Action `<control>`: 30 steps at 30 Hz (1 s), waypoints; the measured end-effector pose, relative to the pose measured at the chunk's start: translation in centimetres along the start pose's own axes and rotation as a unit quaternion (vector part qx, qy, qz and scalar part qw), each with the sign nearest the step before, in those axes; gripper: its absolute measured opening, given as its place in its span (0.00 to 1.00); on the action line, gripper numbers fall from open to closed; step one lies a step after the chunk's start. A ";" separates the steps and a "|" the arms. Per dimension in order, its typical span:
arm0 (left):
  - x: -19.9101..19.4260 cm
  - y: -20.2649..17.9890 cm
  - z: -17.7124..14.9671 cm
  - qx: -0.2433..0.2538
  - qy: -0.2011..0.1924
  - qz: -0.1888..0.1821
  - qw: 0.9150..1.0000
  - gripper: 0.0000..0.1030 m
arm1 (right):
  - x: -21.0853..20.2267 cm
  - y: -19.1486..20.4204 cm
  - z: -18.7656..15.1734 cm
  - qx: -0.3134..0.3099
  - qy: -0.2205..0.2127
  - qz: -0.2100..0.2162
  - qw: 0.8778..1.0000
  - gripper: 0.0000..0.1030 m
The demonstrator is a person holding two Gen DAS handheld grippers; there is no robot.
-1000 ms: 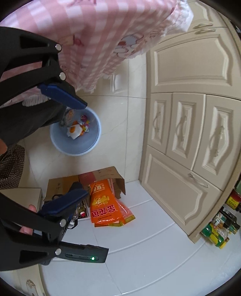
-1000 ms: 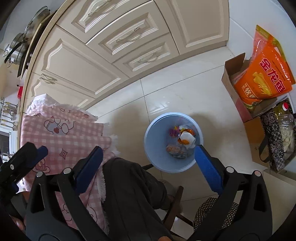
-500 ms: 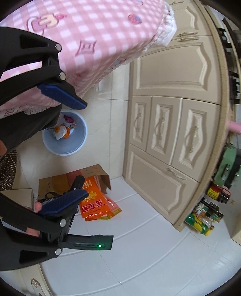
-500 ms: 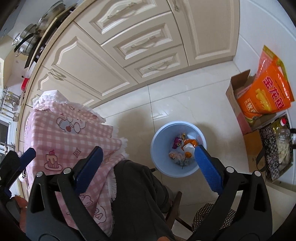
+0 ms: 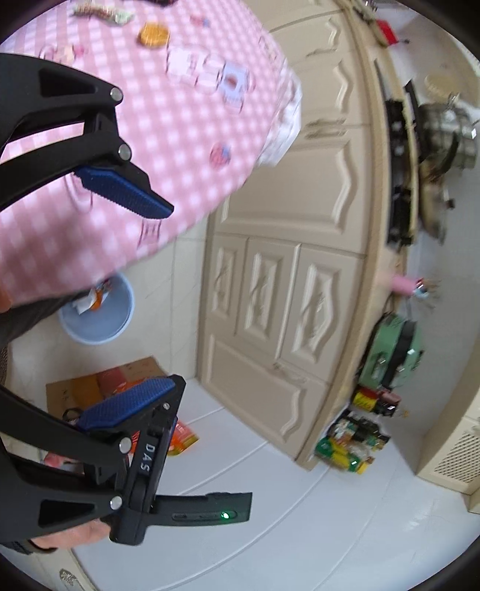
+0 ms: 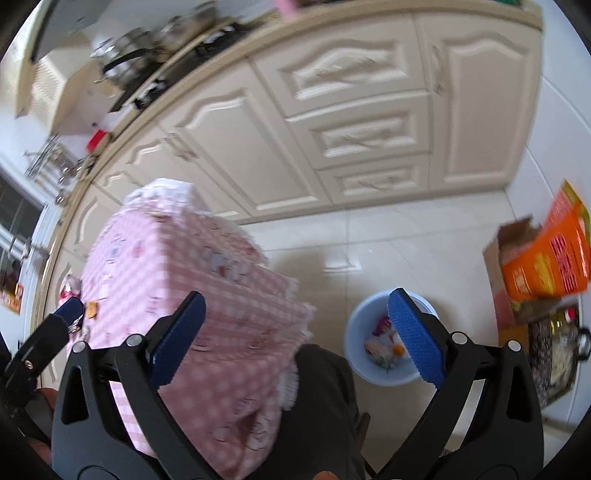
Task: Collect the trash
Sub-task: 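Return both grippers to the table above the remaining trash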
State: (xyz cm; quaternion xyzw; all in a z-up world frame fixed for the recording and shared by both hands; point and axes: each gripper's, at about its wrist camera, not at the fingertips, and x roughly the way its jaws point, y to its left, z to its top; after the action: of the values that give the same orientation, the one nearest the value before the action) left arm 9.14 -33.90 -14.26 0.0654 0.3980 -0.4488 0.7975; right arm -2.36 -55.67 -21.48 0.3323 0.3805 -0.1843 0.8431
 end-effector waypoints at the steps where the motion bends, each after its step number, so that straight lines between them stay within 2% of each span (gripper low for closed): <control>1: -1.0 0.7 0.1 -0.003 -0.009 0.009 1.000 0.83 | -0.1 1.2 0.3 -0.011 -0.003 0.008 1.000 0.94; 9: -7.6 5.7 0.6 -0.028 -0.067 0.085 0.994 0.87 | -0.6 10.9 1.5 -0.097 -0.018 0.064 0.993 0.94; 13: -11.4 8.7 0.6 -0.044 -0.099 0.137 0.985 0.90 | -1.0 16.7 1.5 -0.150 -0.025 0.099 0.983 0.94; 18: -16.2 12.7 -0.3 -0.072 -0.135 0.221 0.963 0.92 | -2.0 24.5 0.8 -0.224 -0.046 0.138 0.964 0.94; 20: -17.6 13.7 -0.6 -0.084 -0.144 0.238 0.957 0.92 | -2.5 27.6 0.3 -0.253 -0.058 0.150 0.954 0.94; 25: -21.6 16.6 -2.2 -0.100 -0.182 0.291 0.934 0.92 | -3.2 33.0 -1.3 -0.302 -0.078 0.176 0.934 0.94; 30: -23.6 18.7 -4.1 -0.103 -0.205 0.318 0.920 0.92 | -3.0 36.5 -2.7 -0.335 -0.085 0.188 0.920 0.94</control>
State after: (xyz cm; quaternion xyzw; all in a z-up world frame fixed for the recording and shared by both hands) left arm 14.57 -5.30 -5.35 0.0120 0.2278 -0.1318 0.9647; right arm 14.87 -27.66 -5.20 0.0794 0.2778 0.0881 0.9533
